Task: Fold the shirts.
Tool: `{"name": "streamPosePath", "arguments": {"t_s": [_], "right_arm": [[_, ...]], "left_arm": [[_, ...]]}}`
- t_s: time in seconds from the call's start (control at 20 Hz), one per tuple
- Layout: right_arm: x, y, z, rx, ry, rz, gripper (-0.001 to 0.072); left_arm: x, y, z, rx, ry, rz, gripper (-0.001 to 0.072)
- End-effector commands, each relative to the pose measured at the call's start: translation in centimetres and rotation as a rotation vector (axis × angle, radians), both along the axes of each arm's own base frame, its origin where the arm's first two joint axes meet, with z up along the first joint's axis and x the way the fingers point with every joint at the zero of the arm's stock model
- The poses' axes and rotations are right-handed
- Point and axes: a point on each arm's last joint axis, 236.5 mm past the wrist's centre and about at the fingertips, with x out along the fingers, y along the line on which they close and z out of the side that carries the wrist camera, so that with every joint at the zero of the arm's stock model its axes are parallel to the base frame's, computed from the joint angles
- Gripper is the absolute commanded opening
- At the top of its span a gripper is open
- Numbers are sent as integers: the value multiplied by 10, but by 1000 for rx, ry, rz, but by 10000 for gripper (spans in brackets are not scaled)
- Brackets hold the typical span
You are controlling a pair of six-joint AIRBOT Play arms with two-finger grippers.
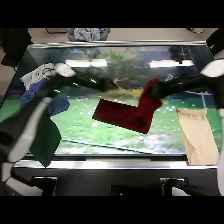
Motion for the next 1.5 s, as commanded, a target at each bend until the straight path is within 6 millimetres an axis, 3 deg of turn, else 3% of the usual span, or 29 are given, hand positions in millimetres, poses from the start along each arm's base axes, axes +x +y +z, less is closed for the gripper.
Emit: {"name": "streamPosePath", "arguments": {"t_s": [0.0,0.1,0.2,0.25,0.3,0.35,0.45,0.5,0.55,0.65,0.75,0.8,0.85,0.95,1.05,1.1,1.2,1.3,1.35,1.4,1.45], "right_arm": [[30,83,-42,109,32,25,50],[44,123,-75,185,92,-5,50],[49,155,-109,246,165,-33,67],[52,166,-121,270,185,-50,314],[56,173,-124,299,169,-39,671],[57,172,-124,299,137,-11,688],[56,144,-122,248,129,15,688],[57,117,-120,196,120,24,688],[57,84,-120,127,110,23,688],[49,-3,-127,-81,145,-22,688],[20,-102,-139,-315,260,-92,683],[0,-132,-148,-382,334,-109,683],[-20,-144,-160,-388,411,-112,682],[-40,-123,-189,-284,476,-112,682],[-27,-75,-205,-78,417,-162,682],[-20,-61,-210,-21,395,-199,680],[-13,-49,-224,-5,379,-246,674],[-5,-32,-228,41,380,-266,591],[-3,-24,-228,57,381,-269,533],[-3,-18,-227,68,384,-266,381],[-3,-15,-224,83,385,-263,89]], "left_arm": [[12,111,102,52,-236,183,20],[1,149,153,41,-339,265,20],[-16,170,191,35,-422,312,21],[-25,175,204,32,-451,322,20],[-34,176,214,33,-475,323,21],[-41,177,219,35,-486,319,21],[-49,175,220,42,-484,301,21],[-49,175,218,48,-479,297,21],[-47,178,214,63,-478,303,21],[-42,183,207,99,-478,316,21],[-39,186,204,117,-478,322,21],[-39,187,204,120,-478,322,21],[-39,187,204,119,-478,323,21],[-39,187,204,120,-478,323,21],[-39,187,203,119,-474,324,21],[-39,187,203,119,-473,323,21],[-39,187,203,119,-473,324,21],[-39,187,203,119,-473,324,21],[-39,187,203,119,-473,323,21],[-39,187,203,119,-474,324,21],[-39,187,203,119,-474,324,21]]}}
